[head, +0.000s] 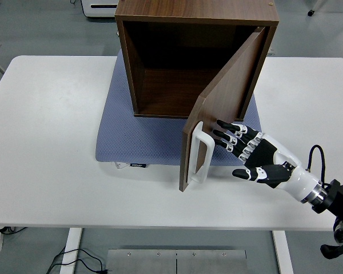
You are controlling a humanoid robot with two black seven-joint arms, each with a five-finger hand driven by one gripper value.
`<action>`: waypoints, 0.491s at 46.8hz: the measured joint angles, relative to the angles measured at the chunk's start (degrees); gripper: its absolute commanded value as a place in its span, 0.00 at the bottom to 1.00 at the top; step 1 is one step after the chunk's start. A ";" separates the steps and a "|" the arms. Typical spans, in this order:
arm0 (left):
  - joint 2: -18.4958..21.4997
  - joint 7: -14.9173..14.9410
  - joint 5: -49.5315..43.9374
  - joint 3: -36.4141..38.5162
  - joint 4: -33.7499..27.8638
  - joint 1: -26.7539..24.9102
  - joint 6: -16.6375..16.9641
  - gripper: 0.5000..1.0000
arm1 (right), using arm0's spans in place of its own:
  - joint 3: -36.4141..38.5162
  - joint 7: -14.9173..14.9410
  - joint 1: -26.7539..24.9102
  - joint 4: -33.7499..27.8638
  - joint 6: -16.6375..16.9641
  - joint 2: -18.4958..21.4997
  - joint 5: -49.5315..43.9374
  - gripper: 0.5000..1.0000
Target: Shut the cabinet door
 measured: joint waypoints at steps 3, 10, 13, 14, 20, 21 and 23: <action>0.00 0.01 0.00 0.00 0.00 0.00 0.00 1.00 | -0.69 -0.01 0.87 -0.83 0.00 0.17 0.01 1.00; 0.00 0.01 0.00 0.00 0.00 0.01 0.00 1.00 | -2.79 -0.01 3.58 -2.76 0.00 1.24 0.05 1.00; 0.00 0.01 0.00 0.00 0.00 0.00 0.00 1.00 | -3.35 -0.01 4.43 -3.41 0.00 1.34 0.08 1.00; 0.00 0.00 0.00 0.00 0.00 0.00 0.00 1.00 | -3.52 -0.01 4.68 -3.60 0.00 1.36 0.09 1.00; 0.00 0.00 0.00 0.00 0.00 0.00 0.00 1.00 | -4.80 -0.06 6.21 -4.36 0.00 1.76 0.10 1.00; 0.00 0.00 0.00 0.00 0.00 0.00 0.00 1.00 | -5.05 -0.07 6.34 -4.39 0.00 1.83 0.10 1.00; 0.00 0.00 0.00 0.00 0.00 0.00 0.00 1.00 | -5.60 -0.08 6.57 -4.43 0.00 1.89 0.09 1.00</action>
